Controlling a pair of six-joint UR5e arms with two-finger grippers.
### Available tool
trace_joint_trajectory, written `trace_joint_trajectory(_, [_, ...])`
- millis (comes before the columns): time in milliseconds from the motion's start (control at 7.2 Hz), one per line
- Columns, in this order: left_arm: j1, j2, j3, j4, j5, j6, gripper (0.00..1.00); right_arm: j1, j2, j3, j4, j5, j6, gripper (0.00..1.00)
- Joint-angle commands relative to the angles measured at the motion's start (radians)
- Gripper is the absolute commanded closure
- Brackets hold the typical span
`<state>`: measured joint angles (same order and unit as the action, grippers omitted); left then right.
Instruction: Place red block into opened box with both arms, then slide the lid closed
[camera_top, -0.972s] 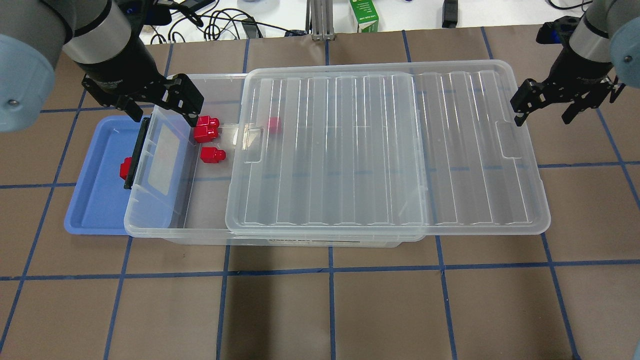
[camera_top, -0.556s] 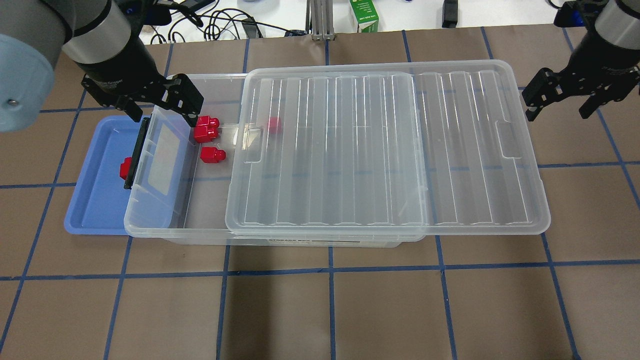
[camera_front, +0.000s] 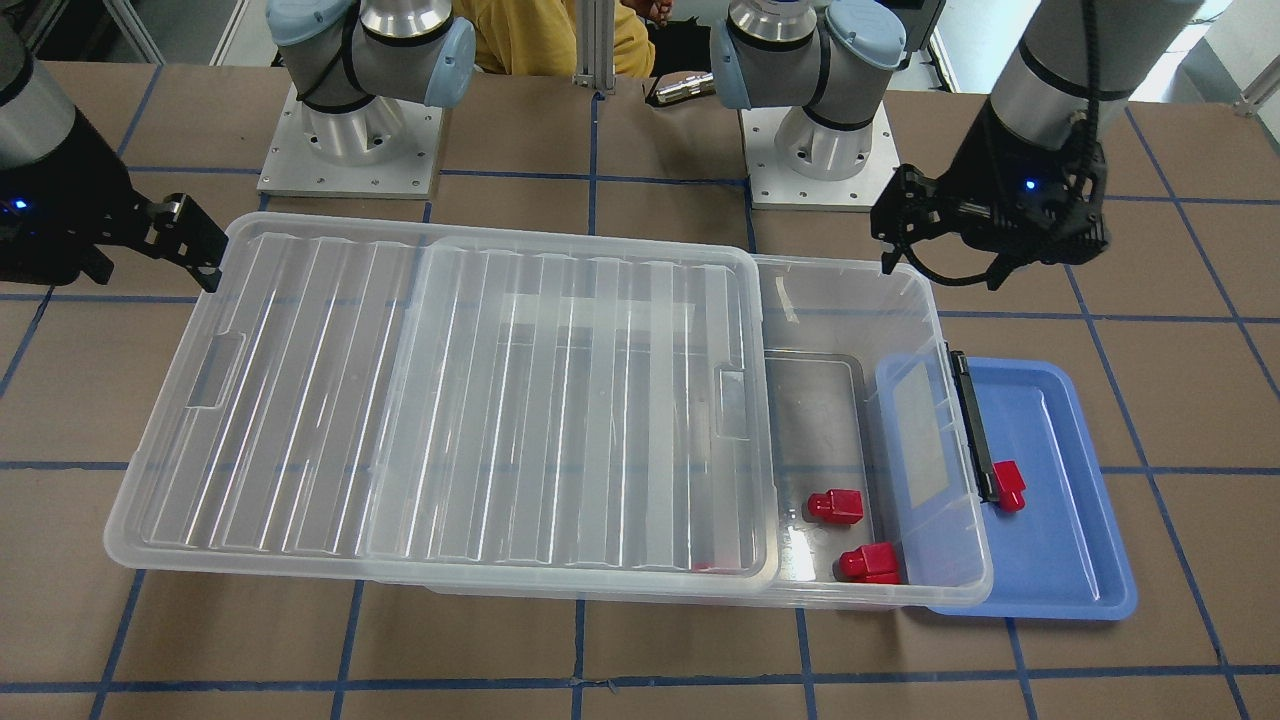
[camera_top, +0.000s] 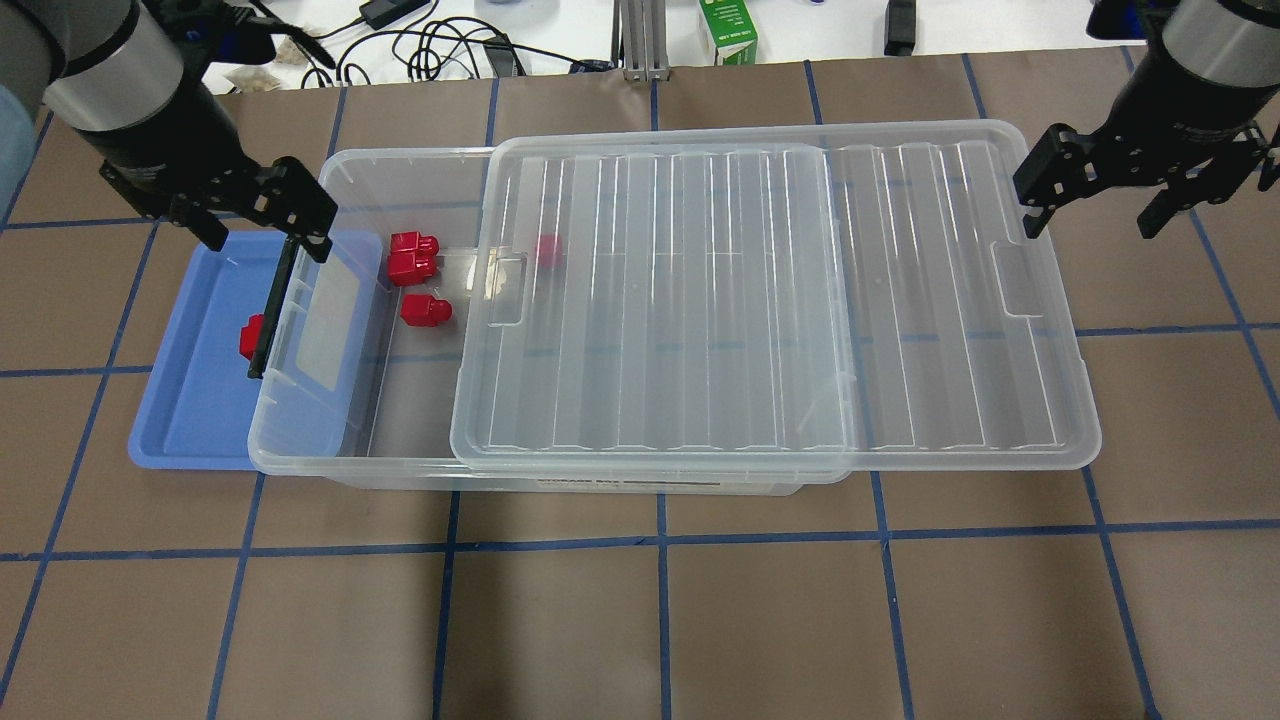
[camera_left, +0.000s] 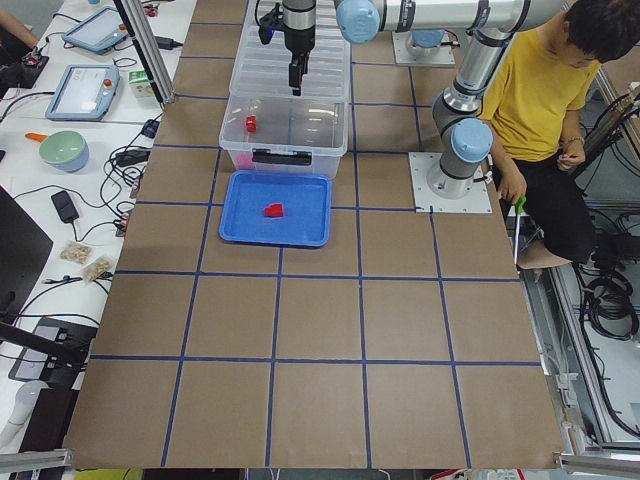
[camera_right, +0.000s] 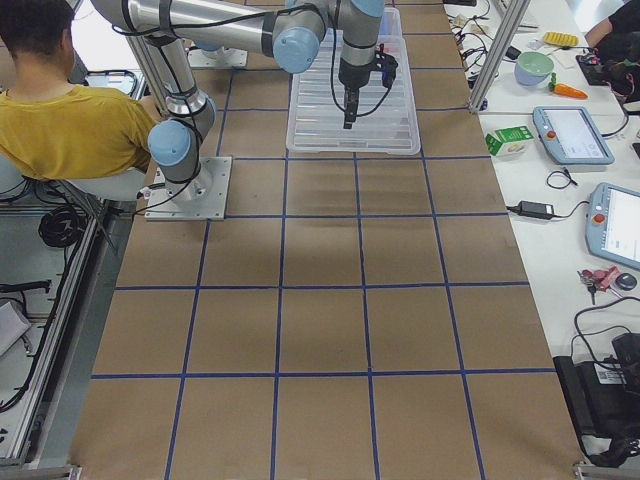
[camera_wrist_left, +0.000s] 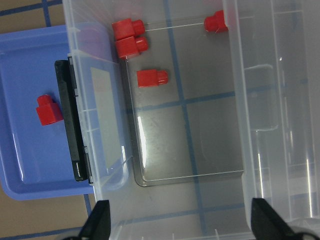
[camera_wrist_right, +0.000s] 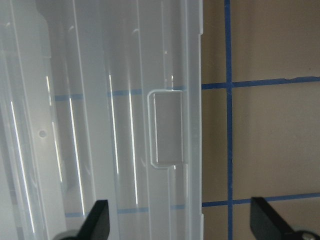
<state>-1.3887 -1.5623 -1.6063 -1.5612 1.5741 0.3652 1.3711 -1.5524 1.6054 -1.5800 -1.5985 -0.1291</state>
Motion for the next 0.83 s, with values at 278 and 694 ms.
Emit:
trace_joint_trajectory(278, [0.272,-0.121,-0.037,0.06,-0.111,0.286,0.0,0.068,-0.001,0.01,0.0,0.003,0.075,0.0])
trace_joint_trajectory(694, [0.345,-0.275,-0.038,0.269,-0.106,0.276,0.0,0.11,-0.031,0.01,0.009,0.005,0.089,0.0])
